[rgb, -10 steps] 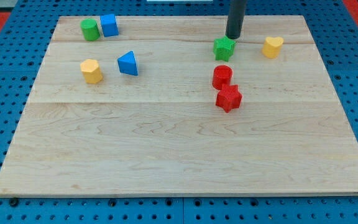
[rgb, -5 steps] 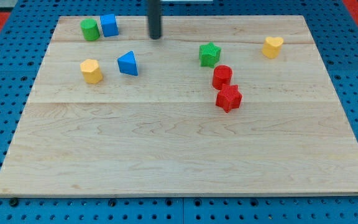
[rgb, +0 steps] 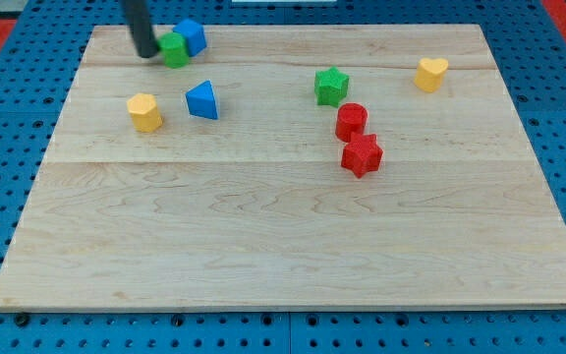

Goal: Place the green circle top to the green star

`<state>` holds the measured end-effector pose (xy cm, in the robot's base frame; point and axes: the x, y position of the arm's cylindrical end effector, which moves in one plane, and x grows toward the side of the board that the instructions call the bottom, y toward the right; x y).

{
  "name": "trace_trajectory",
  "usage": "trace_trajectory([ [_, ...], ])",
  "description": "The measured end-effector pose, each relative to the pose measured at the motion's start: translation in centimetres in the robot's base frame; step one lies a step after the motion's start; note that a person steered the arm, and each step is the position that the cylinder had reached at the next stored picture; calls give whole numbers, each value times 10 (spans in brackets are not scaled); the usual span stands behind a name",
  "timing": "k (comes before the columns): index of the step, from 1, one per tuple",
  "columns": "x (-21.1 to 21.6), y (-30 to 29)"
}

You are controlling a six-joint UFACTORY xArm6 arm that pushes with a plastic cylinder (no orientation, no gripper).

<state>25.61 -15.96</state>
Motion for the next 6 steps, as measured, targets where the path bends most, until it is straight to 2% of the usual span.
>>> trace_trajectory([
  [1, 17, 53],
  [2, 1, 26],
  [3, 4, 65],
  [4, 19, 129],
  [6, -2, 126],
])
